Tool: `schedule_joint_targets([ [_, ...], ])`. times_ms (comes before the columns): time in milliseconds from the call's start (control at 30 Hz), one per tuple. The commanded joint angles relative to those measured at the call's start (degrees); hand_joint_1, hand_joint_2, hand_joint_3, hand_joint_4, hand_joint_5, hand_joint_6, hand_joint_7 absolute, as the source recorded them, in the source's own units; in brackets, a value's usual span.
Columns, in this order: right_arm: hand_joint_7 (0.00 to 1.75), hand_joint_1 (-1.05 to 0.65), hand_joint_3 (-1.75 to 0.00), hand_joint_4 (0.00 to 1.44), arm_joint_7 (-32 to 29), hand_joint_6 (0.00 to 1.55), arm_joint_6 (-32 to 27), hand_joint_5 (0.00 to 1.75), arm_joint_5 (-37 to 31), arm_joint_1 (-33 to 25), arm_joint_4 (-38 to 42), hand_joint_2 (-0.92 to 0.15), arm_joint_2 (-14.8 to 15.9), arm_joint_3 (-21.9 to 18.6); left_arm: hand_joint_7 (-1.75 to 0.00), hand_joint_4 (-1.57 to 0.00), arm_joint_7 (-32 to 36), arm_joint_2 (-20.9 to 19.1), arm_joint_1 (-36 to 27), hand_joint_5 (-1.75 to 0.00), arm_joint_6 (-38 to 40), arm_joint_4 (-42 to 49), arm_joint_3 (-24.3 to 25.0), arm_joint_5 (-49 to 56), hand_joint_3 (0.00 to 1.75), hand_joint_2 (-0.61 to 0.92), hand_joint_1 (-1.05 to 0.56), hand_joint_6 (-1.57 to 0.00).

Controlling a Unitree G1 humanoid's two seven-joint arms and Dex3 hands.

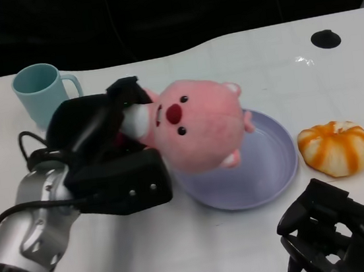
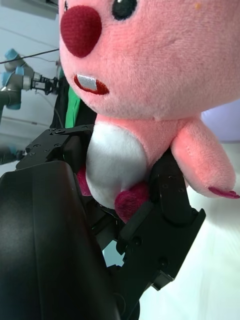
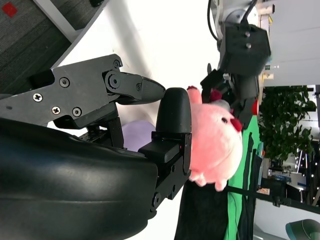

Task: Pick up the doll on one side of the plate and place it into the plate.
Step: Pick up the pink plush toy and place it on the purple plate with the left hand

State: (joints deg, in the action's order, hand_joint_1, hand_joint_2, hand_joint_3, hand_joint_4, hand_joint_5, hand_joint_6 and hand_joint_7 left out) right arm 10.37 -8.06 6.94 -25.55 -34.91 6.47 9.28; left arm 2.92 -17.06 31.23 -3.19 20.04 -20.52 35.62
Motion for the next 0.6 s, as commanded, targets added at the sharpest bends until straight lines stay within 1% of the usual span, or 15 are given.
schedule_joint_targets([
  [33,1.57,-0.37,-0.5,0.6,-0.24,0.51,-0.62,1.7,0.05,-0.25,-1.0,-0.92,0.36,-0.19,-1.75,-0.92,-1.98,1.67,2.86,-1.75,2.04,0.24,-0.85,0.7,1.08,0.38,-0.15,-0.69],
  [133,1.56,-0.37,-0.5,0.6,-0.16,0.5,-0.39,1.7,0.17,-0.32,-1.03,-0.92,0.33,-0.17,-1.75,-0.91,-2.85,3.81,4.37,-1.75,3.62,1.38,-2.19,1.54,1.05,0.4,-0.16,-0.69],
  [167,1.56,-0.37,-0.5,0.6,-0.17,0.5,-0.54,1.7,0.24,-0.37,-1.17,-0.92,0.31,-0.16,-1.74,-0.91,-3.24,4.69,4.98,-1.75,4.44,1.94,-2.72,1.84,1.0,0.43,-0.17,-0.68],
  [200,1.56,-0.37,-0.5,0.6,-0.2,0.5,-0.7,1.7,0.28,-0.4,-1.31,-0.92,0.31,-0.15,-1.67,-0.91,-3.43,5.39,5.47,-1.75,5.09,2.47,-3.11,2.02,0.94,0.47,-0.18,-0.71],
  [267,1.56,-0.37,-0.5,0.6,-0.23,0.5,-0.8,1.7,0.31,-0.42,-1.42,-0.92,0.29,-0.18,-1.63,-0.9,-3.33,6.59,6.4,-1.75,5.83,3.83,-3.88,2.51,0.92,0.5,-0.18,-0.73],
  [333,1.57,-0.37,-0.5,0.6,-0.19,0.51,-0.6,1.7,0.37,-0.58,-1.46,-0.92,0.26,-0.16,-1.72,-0.91,-3.63,7.68,7.26,-1.75,6.39,5.18,-4.65,2.89,1.0,0.51,-0.18,-0.73],
  [400,1.56,-0.37,-0.5,0.6,-0.21,0.51,-0.58,1.69,0.22,-0.71,-1.6,-0.92,0.32,-0.11,-1.74,-0.91,-3.66,8.68,8.05,-1.75,6.86,6.4,-5.33,3.05,1.04,0.51,-0.18,-0.73],
  [600,1.56,-0.38,-0.5,0.6,-0.35,0.51,-0.72,1.69,-0.07,-0.9,-1.99,-0.92,0.35,0.06,-1.75,-0.91,-3.24,10.6,10.14,-1.75,7.03,11.04,-6.85,3.19,1.03,0.49,-0.19,-0.71],
])
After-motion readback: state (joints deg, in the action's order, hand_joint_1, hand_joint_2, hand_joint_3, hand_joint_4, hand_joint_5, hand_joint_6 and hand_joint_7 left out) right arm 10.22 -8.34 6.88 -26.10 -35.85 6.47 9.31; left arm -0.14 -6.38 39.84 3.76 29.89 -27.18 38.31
